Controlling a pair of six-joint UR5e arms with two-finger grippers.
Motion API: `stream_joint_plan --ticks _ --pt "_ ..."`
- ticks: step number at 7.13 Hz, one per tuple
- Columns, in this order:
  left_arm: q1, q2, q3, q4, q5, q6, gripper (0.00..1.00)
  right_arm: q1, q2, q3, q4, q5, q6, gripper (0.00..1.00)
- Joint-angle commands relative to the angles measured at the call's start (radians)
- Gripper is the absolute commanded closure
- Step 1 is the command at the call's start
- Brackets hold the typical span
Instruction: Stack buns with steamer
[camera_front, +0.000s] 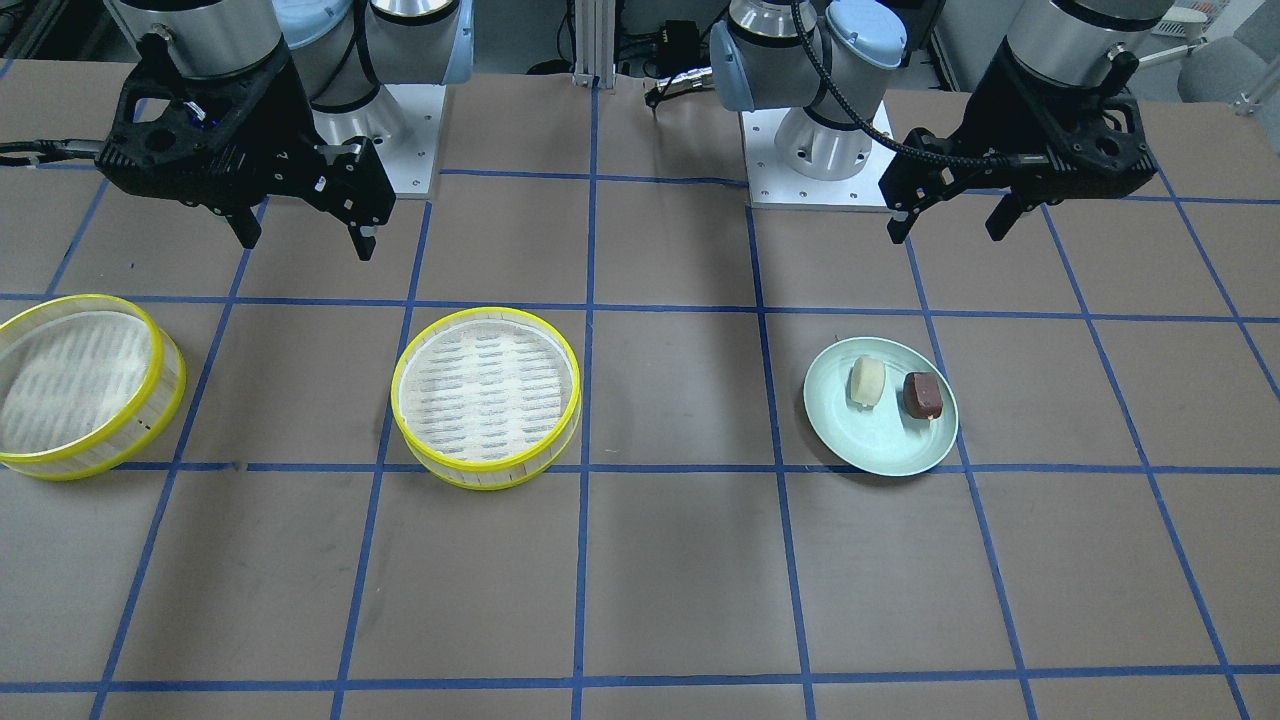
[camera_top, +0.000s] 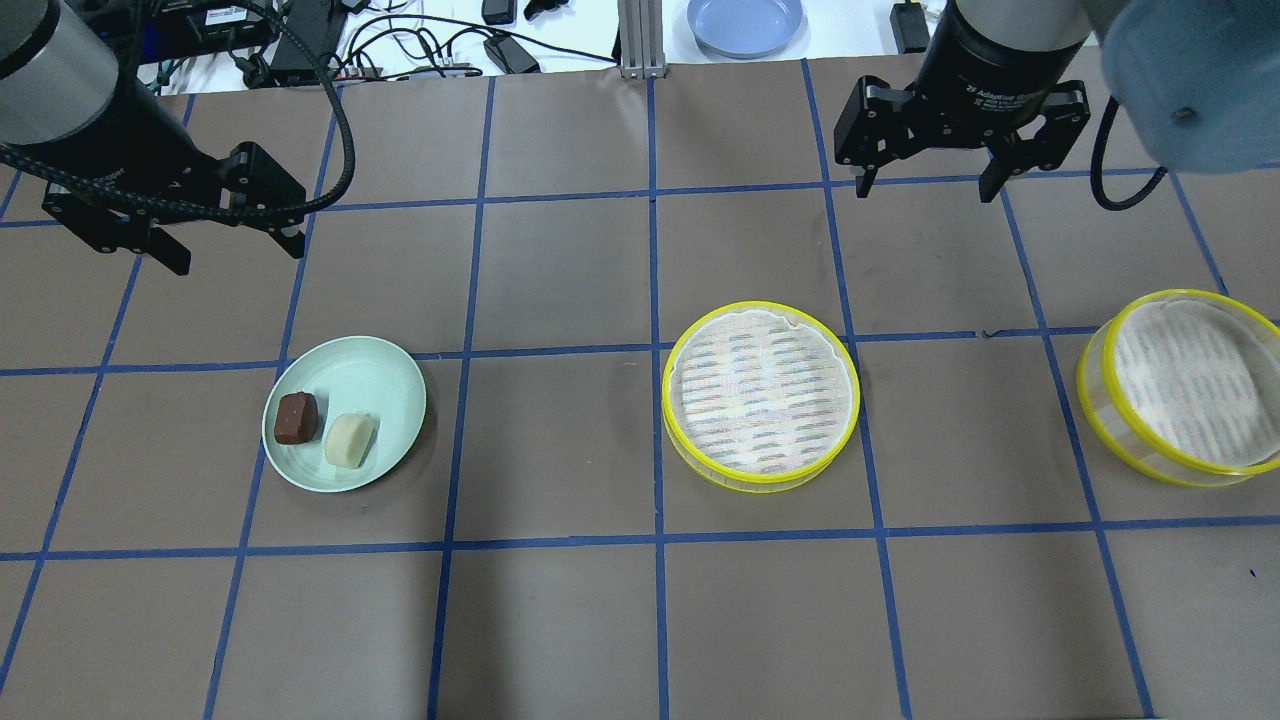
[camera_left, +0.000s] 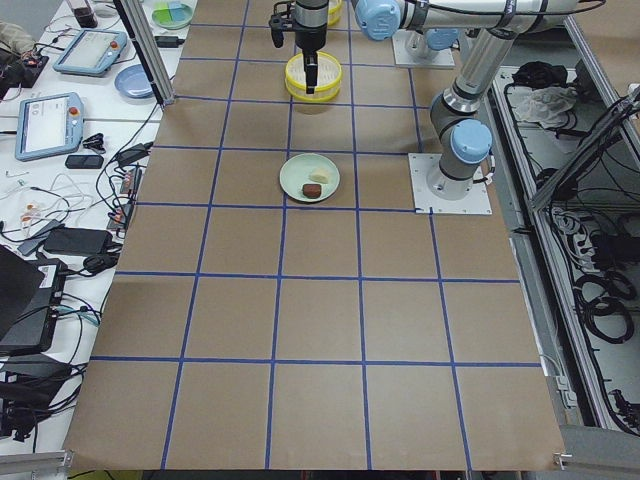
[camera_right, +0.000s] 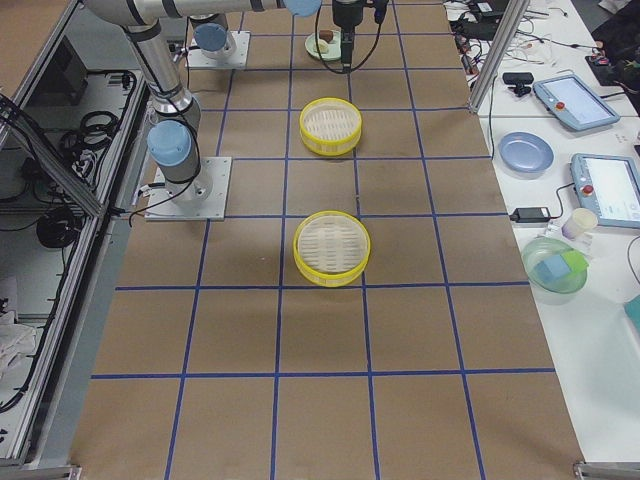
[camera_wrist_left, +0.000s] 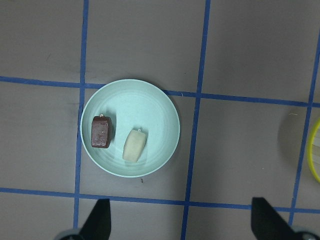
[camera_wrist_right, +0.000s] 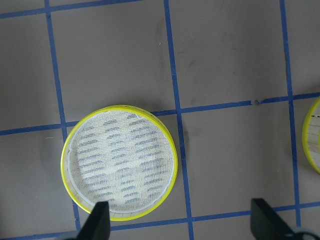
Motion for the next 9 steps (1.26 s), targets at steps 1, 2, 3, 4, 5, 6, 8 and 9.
stream_joint_plan --ticks 1,2,3,4,5,6,8,9 --pt "0.000 0.001 0.000 -0.002 -0.007 0.001 0.00 0.000 0.000 0.000 -0.002 0.002 0.000 0.00" --pt "0.000 0.001 -0.002 -0.002 -0.003 0.001 0.00 0.000 0.000 0.000 -0.002 0.000 0.000 0.00" --pt "0.002 0.001 -0.002 -0.006 -0.001 0.001 0.00 0.000 0.000 0.000 -0.002 -0.001 -0.001 0.00" --pt "0.005 0.001 -0.003 -0.005 -0.001 0.002 0.00 0.000 0.002 0.000 -0.002 -0.003 -0.002 0.00" --pt "0.023 -0.010 -0.005 -0.008 -0.003 0.025 0.00 -0.001 0.002 0.000 -0.002 -0.003 -0.002 0.00" --pt "0.049 -0.045 -0.037 -0.002 -0.007 0.119 0.00 -0.002 0.002 0.000 -0.002 -0.003 -0.003 0.00" --pt "0.095 -0.108 -0.159 0.123 -0.009 0.186 0.00 -0.009 0.003 -0.001 -0.005 -0.003 -0.012 0.00" --pt "0.095 -0.158 -0.190 0.159 -0.003 0.203 0.00 -0.017 0.003 -0.001 -0.008 -0.003 -0.040 0.00"
